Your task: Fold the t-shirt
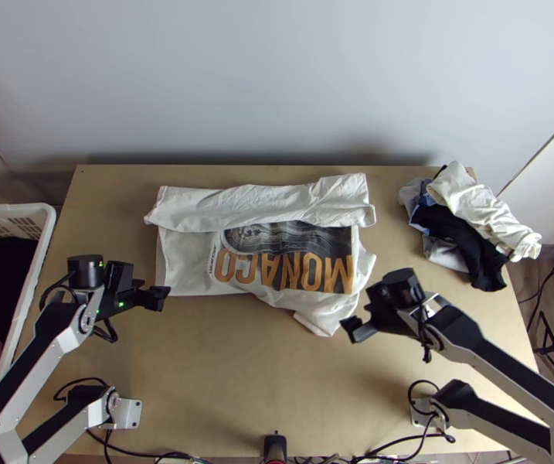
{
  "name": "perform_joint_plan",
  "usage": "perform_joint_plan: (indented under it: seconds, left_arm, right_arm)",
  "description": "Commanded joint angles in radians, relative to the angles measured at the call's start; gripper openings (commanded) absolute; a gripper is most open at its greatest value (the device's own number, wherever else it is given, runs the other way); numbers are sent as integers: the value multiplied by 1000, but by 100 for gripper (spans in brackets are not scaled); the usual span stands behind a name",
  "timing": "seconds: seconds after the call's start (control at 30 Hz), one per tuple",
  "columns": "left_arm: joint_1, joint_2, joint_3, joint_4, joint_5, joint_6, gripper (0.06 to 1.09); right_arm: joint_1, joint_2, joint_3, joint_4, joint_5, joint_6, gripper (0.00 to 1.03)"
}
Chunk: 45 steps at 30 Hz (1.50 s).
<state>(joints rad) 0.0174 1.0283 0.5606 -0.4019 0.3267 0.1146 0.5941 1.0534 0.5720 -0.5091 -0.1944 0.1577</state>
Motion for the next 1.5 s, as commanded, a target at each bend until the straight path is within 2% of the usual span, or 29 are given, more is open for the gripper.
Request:
perform_joint_plan:
  seconds: [0.0, 0.3, 0.63, 0.7, 0.77, 0.83, 0.9, 0.93, 0.97, 1.17, 1.47]
  left_arm:
    - [4, 41, -11, 55, -5, 7, 104]
    - [4, 69, -19, 95, -18, 0, 104]
    - [4, 99, -25, 141, -28, -4, 103]
    - [4, 101, -30, 144, -28, -4, 103]
    - [4, 105, -33, 153, -29, -1, 90]
    - [4, 116, -33, 163, -35, 2, 71]
    - [6, 119, -34, 164, -41, 11, 42]
    - [7, 119, -36, 164, -41, 20, 21]
    - [6, 119, -41, 170, -46, 30, 10]
    - [19, 104, -47, 184, -51, 26, 9]
    - [-4, 65, -45, 184, -32, -32, 9]
  right_arm:
    - [87, 49, -29, 44, -23, 74, 99]
    - [168, 106, -44, 113, -23, 120, 99]
    - [174, 214, -27, 221, -22, 123, 98]
    - [182, 224, -21, 239, -17, 121, 90]
    - [193, 223, -18, 262, 9, 121, 75]
    - [210, 223, -12, 270, 44, 112, 57]
    - [234, 218, -15, 270, 81, 97, 42]
    - [245, 218, -15, 270, 105, 86, 29]
    - [259, 217, -17, 271, 128, 69, 10]
    - [268, 177, -26, 270, 170, 43, 8]
    - [265, 79, -26, 224, 173, 36, 7]
